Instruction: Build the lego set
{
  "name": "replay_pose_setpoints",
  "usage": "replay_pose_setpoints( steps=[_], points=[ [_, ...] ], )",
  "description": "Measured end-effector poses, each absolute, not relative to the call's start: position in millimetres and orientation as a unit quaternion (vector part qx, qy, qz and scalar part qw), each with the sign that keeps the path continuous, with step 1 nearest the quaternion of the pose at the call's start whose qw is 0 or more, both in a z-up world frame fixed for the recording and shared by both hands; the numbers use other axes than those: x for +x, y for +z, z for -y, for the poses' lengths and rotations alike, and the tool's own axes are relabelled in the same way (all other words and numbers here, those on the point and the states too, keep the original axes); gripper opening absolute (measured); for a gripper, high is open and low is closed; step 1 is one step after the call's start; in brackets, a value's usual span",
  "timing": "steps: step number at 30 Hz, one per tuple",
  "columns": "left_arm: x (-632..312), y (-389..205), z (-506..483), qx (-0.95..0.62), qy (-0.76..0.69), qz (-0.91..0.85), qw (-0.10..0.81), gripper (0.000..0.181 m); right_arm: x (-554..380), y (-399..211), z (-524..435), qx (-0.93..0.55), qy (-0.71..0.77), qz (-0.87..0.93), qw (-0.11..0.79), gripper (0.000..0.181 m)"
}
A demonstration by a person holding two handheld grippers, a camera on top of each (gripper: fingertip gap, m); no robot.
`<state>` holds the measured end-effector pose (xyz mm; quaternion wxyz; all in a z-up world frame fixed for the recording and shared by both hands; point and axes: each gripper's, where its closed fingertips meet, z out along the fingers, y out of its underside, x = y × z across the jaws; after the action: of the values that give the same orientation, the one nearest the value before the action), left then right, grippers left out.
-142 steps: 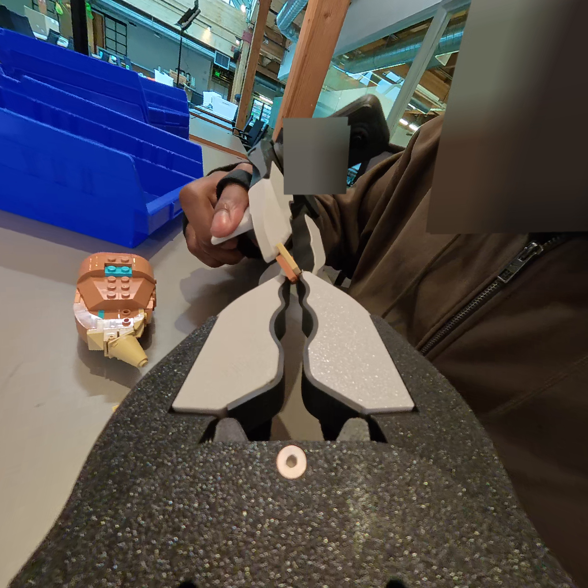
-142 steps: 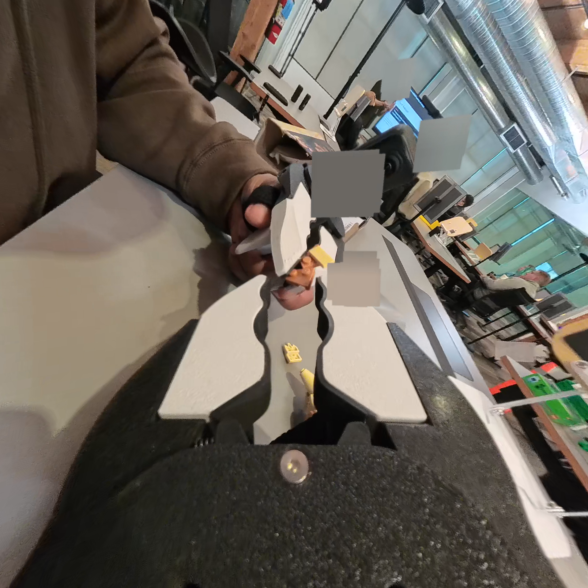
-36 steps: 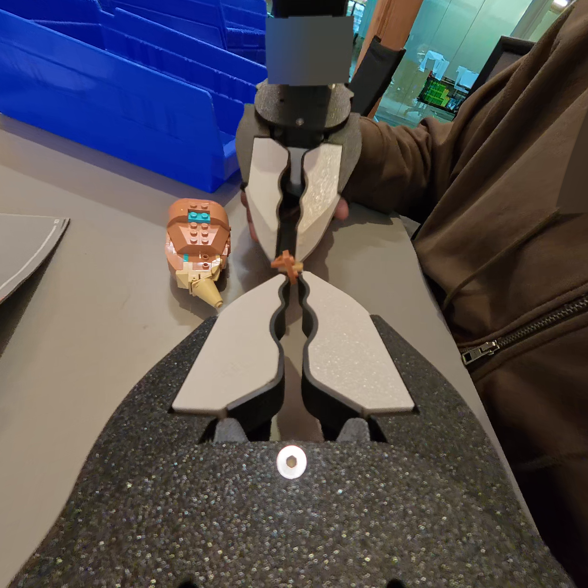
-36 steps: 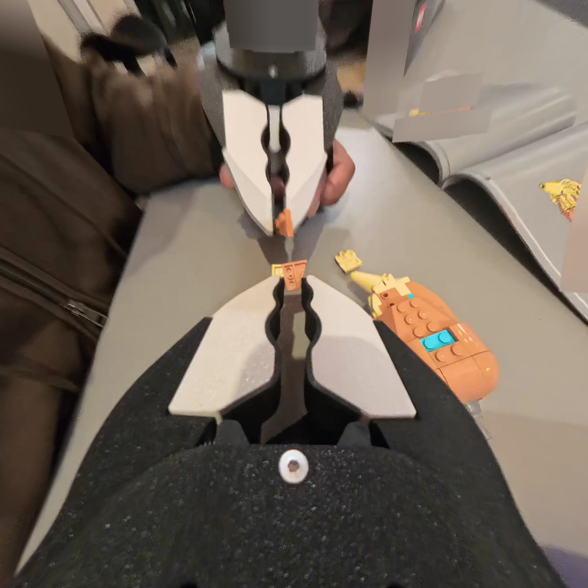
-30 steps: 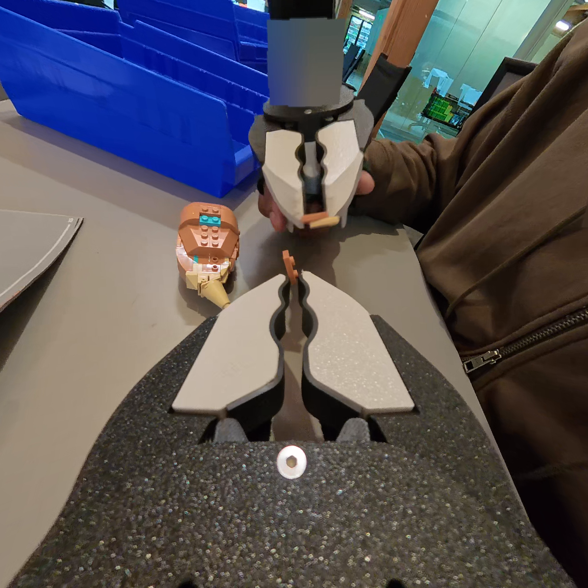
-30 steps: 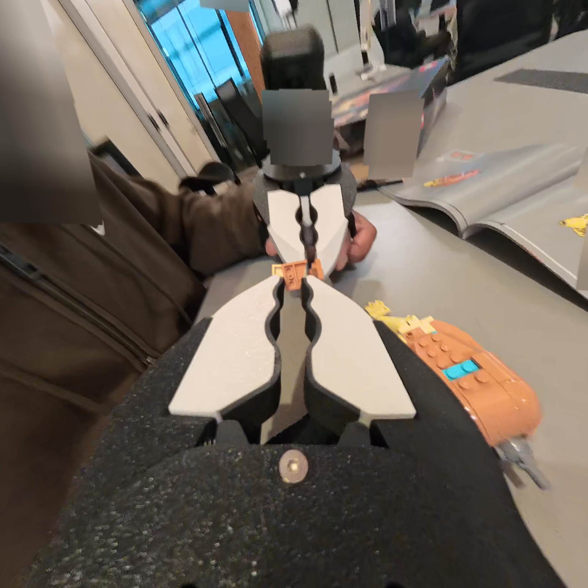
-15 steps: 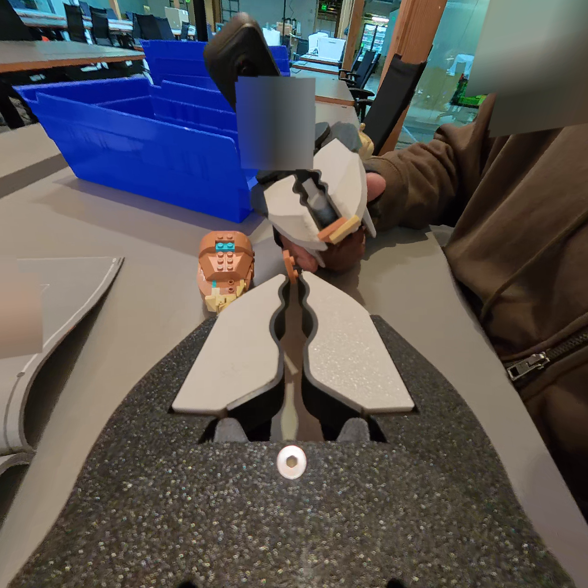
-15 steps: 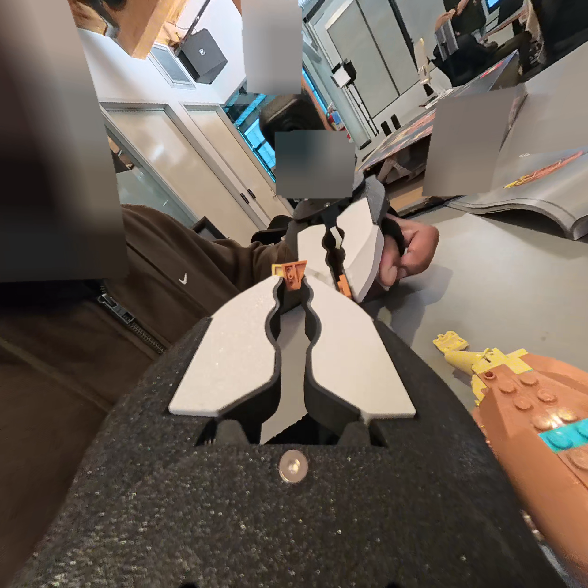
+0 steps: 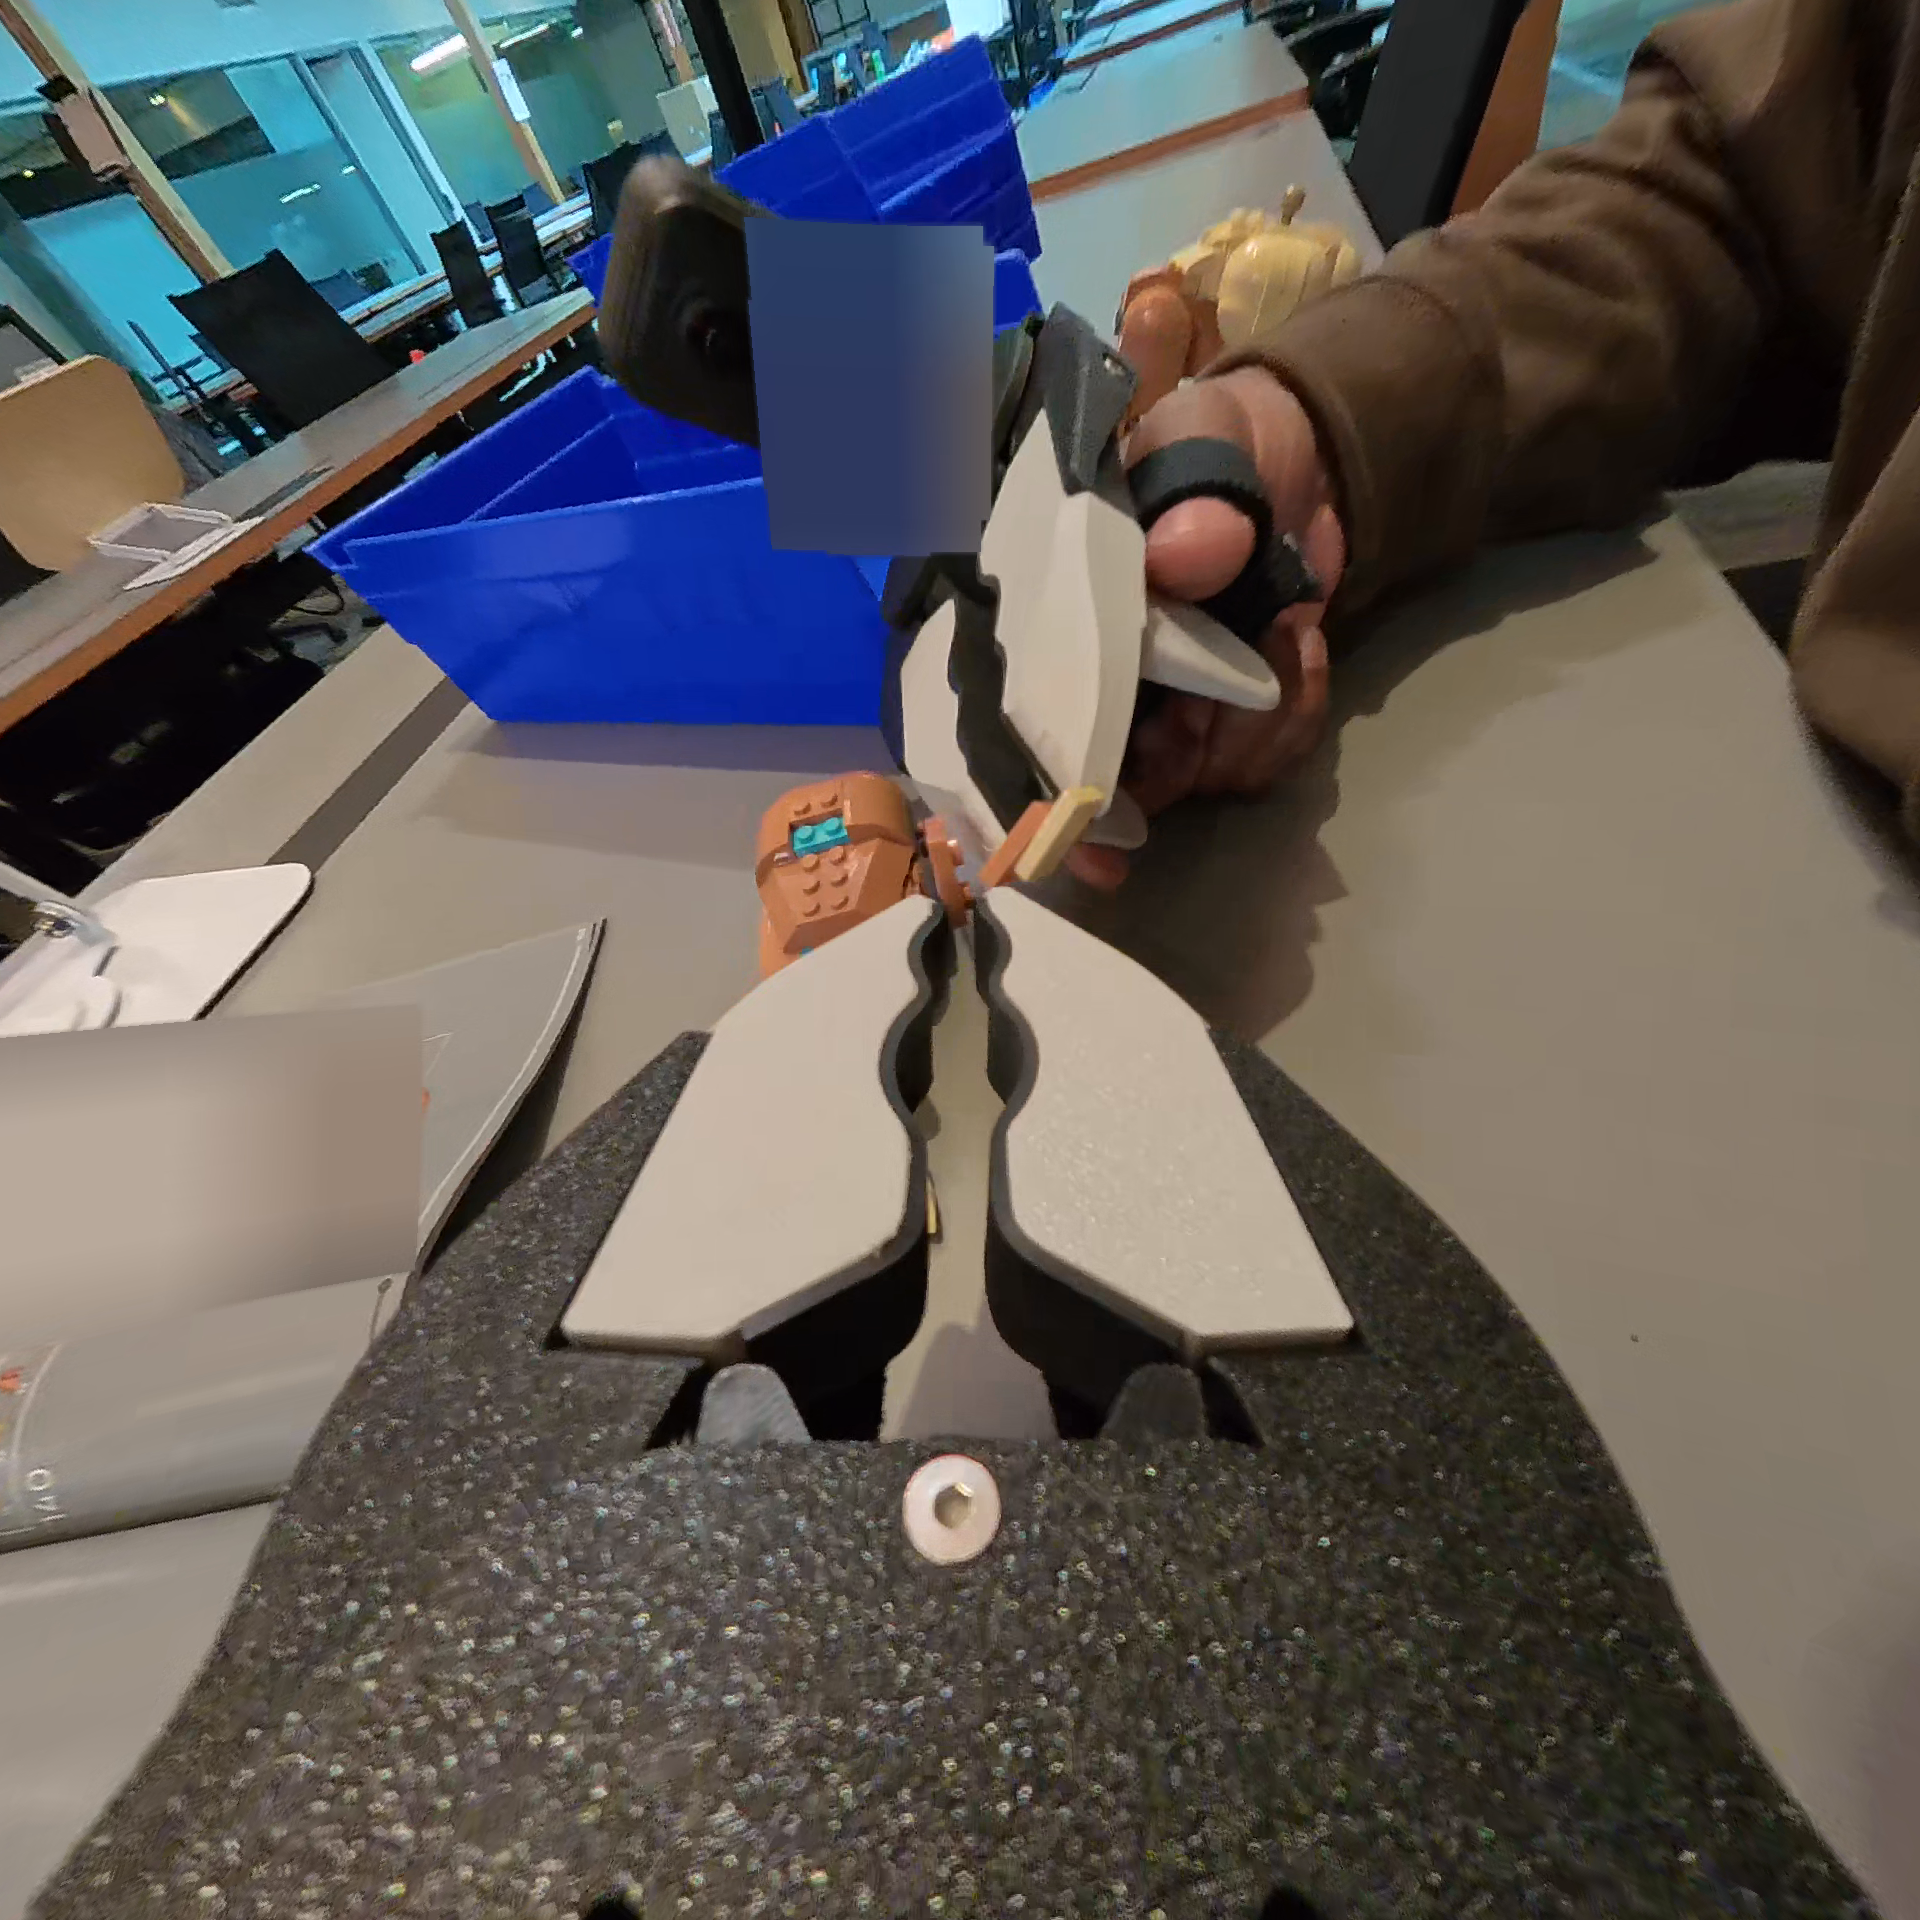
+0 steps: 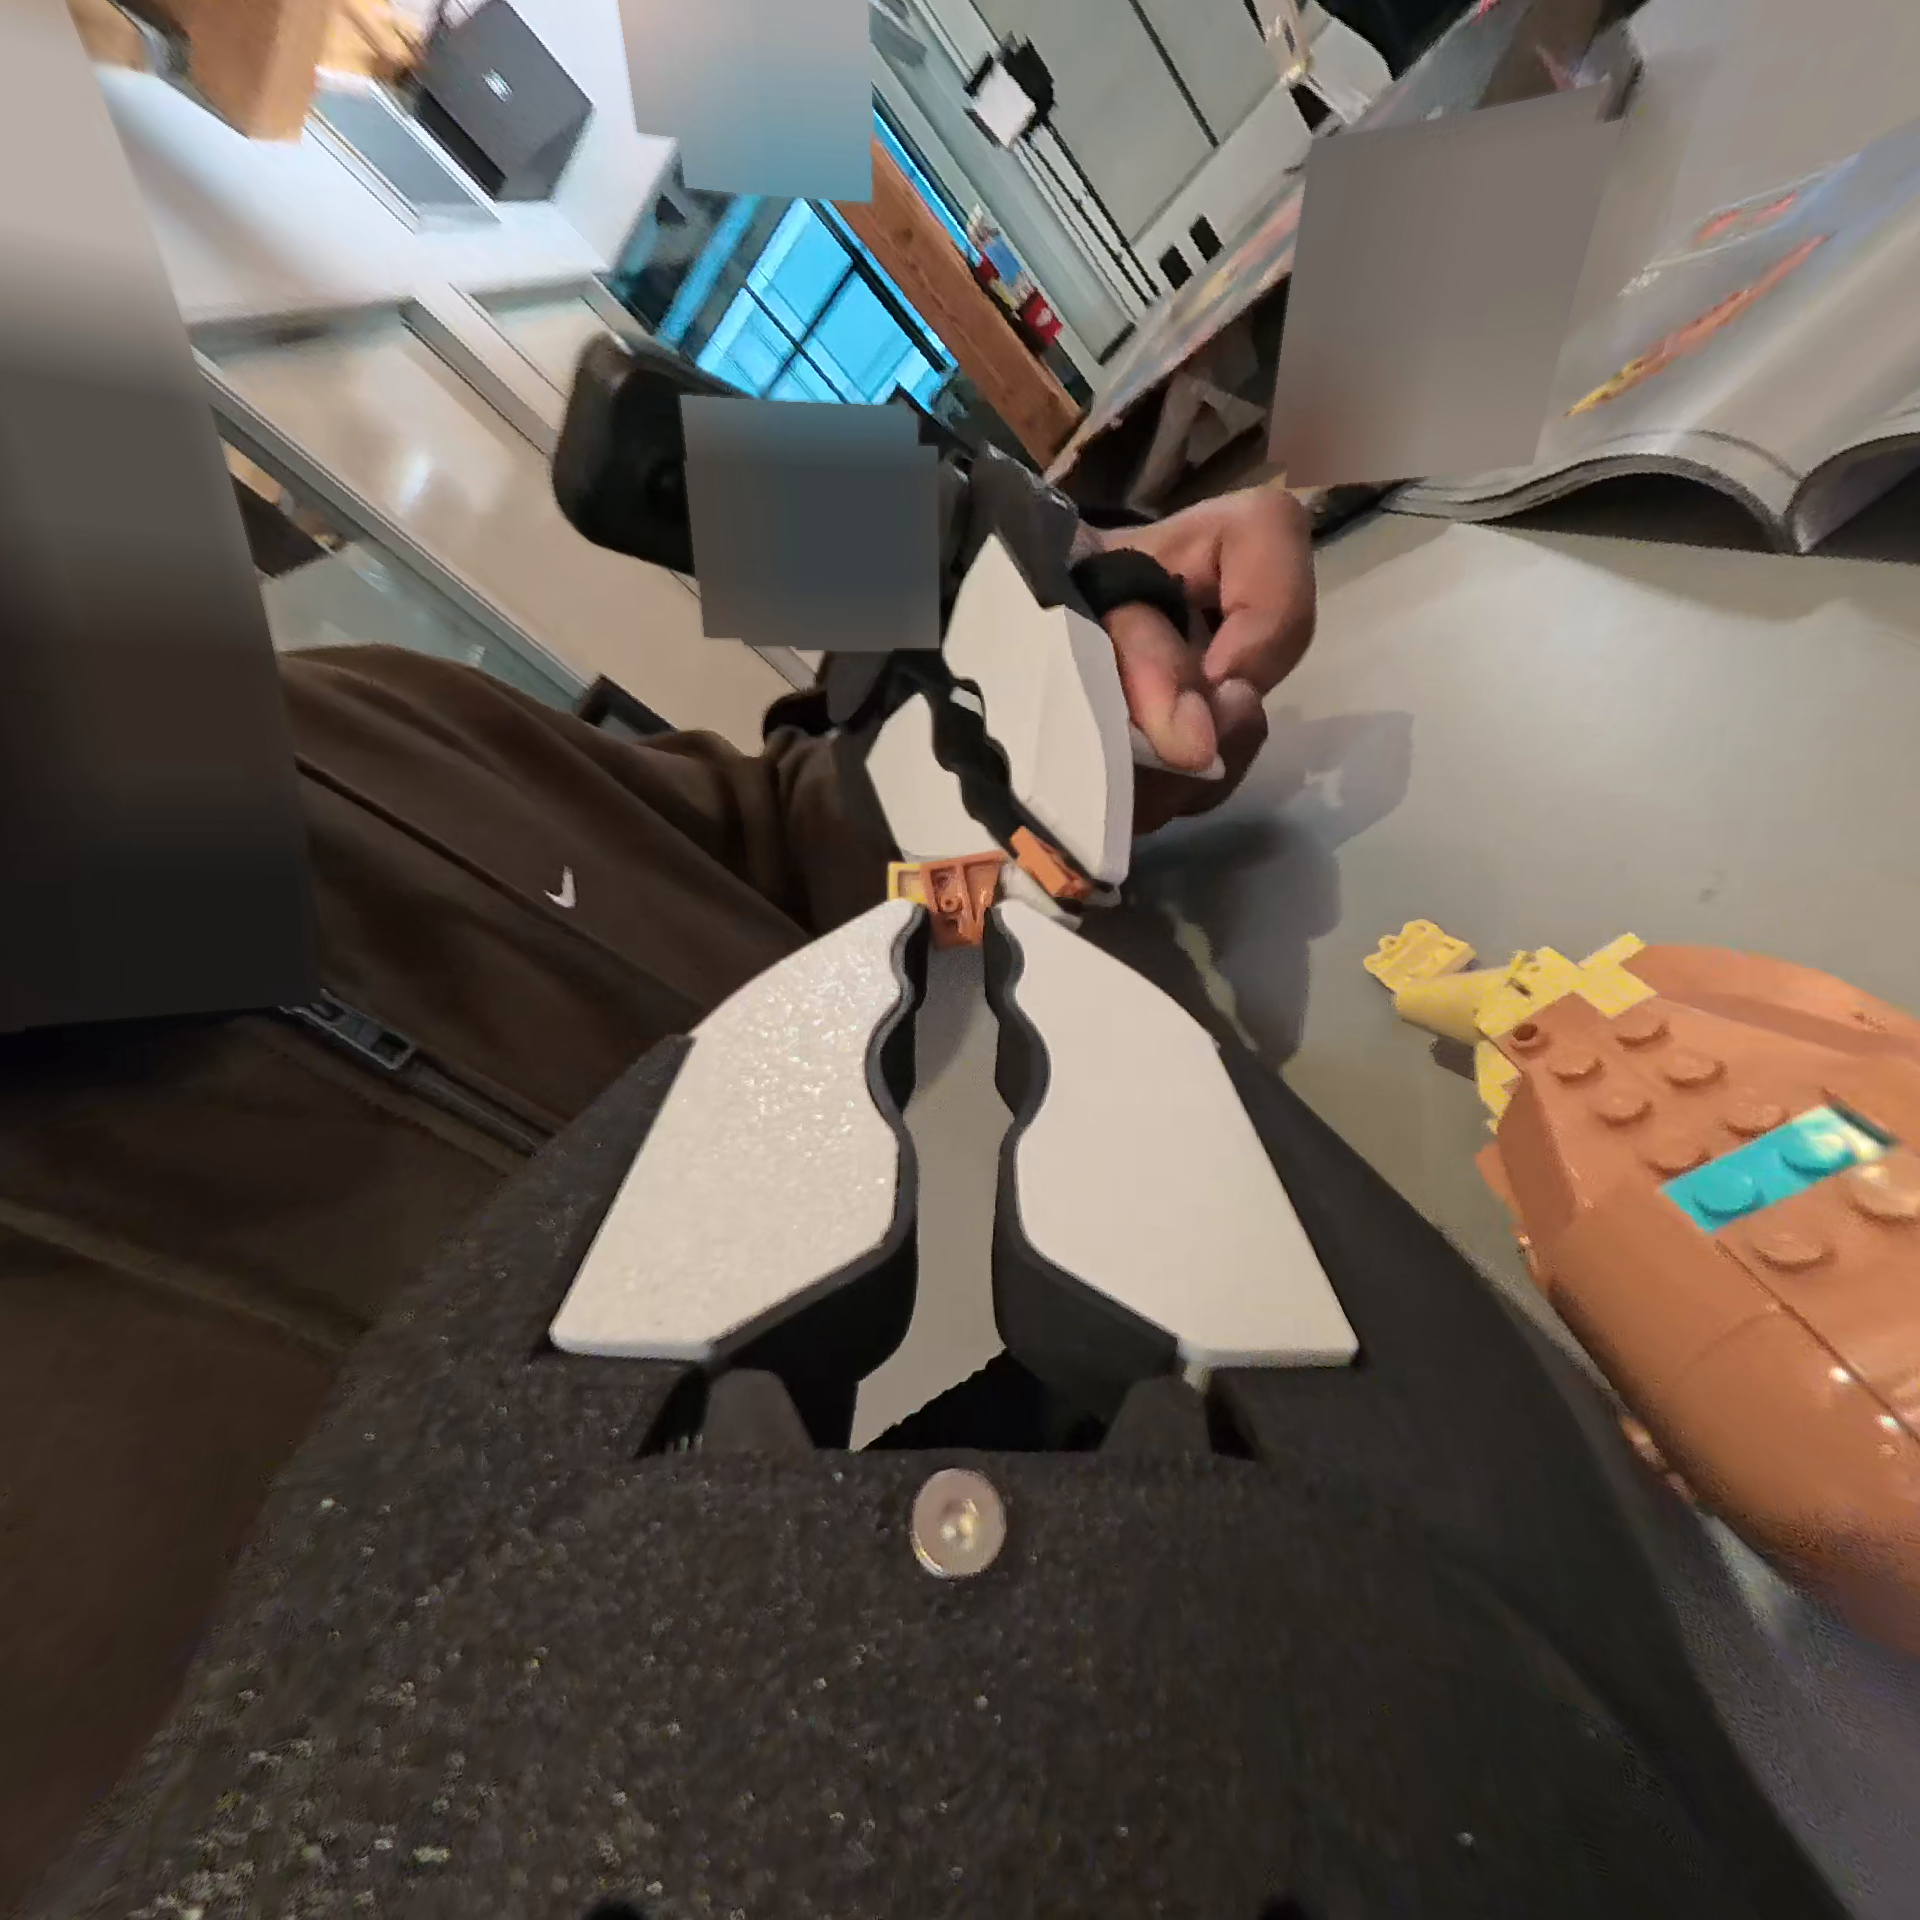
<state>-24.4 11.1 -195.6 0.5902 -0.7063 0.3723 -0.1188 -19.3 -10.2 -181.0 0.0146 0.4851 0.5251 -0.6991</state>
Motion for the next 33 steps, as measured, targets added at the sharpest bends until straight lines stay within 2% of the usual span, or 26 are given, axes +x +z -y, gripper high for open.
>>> replay_pose_setpoints(
  steps=[13,17,22,33],
  points=[
    [-18,-203,-14,-0.694,-0.066,-0.409,0.589,0.004,-7,-183,11,0.472,-0.687,-0.552,-0.003,0.01],
    [-13,-202,-10,-0.693,-0.111,-0.402,0.588,0.005,-7,-179,12,0.464,-0.696,-0.548,-0.005,0.01],
    [-10,-198,-7,-0.687,-0.17,-0.384,0.593,0.005,-4,-172,17,0.451,-0.724,-0.521,0.039,0.01],
    [-8,-187,-3,-0.643,-0.102,-0.426,0.628,0.004,-5,-171,22,0.456,-0.741,-0.477,0.125,0.009]
  ],
)
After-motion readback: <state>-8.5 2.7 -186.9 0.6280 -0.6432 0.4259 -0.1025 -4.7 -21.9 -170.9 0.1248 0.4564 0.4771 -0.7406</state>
